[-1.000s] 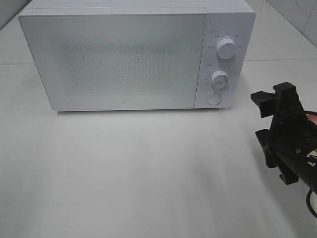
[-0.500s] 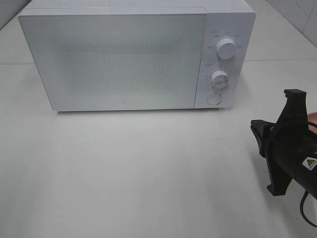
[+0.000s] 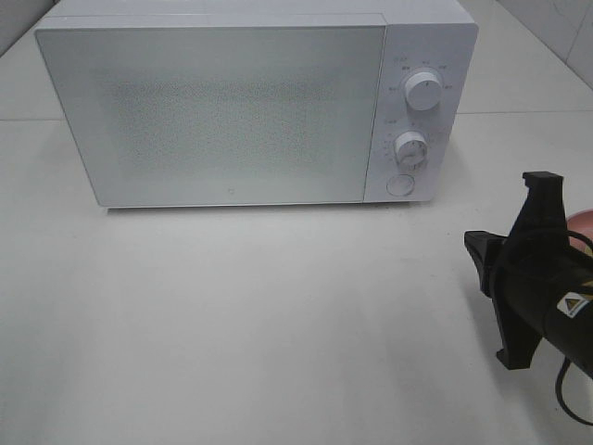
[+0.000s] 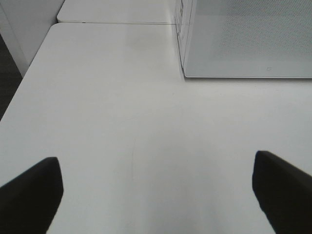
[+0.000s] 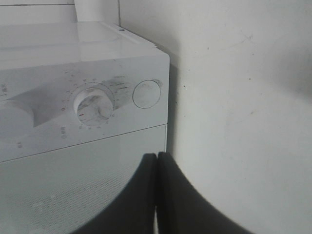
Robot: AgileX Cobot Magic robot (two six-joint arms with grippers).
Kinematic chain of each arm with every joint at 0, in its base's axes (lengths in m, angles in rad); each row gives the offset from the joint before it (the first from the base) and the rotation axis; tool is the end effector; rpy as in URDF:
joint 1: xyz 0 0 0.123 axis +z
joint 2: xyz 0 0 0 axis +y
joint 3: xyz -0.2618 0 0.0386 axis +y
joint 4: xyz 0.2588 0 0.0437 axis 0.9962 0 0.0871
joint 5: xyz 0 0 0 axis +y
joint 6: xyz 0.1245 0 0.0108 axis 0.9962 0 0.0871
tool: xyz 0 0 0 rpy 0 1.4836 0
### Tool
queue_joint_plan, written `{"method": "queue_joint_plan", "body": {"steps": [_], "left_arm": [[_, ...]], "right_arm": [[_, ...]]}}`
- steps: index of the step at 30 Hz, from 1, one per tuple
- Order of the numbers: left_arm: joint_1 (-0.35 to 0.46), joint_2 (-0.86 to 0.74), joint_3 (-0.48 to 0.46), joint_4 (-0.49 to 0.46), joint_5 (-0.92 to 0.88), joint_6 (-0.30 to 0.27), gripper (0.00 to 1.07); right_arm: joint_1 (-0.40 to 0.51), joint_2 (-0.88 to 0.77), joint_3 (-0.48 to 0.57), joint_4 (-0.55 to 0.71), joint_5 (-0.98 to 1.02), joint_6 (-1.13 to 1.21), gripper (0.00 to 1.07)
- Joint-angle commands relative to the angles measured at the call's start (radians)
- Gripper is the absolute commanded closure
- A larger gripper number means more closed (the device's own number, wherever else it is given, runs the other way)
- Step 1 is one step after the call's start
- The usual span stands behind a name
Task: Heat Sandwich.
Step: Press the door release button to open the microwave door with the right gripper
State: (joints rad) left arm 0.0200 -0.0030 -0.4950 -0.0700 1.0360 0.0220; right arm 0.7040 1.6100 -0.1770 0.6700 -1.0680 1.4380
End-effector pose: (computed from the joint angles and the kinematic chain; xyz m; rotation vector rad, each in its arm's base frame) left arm 0.0570 -0.0064 0.2685 0.0041 2.0201 -0.0568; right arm 0.2153 0.0937 0.0931 1.3987 1.5142 1.1049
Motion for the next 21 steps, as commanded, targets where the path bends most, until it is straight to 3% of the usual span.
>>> {"method": "queue_joint_plan", "body": {"steps": [1,21], "left_arm": [[0.003,-0.028,0.002,-0.002,-0.008,-0.004,0.05],[0.003,-0.028,0.002,-0.002,-0.008,-0.004,0.05]], "right_arm": [[-0.036,0.052,-0.039,-0.08,0.007,0.002,1.06],[-0.194,0.28,-0.31,-0.253,0.041,0.012,1.07]]}}
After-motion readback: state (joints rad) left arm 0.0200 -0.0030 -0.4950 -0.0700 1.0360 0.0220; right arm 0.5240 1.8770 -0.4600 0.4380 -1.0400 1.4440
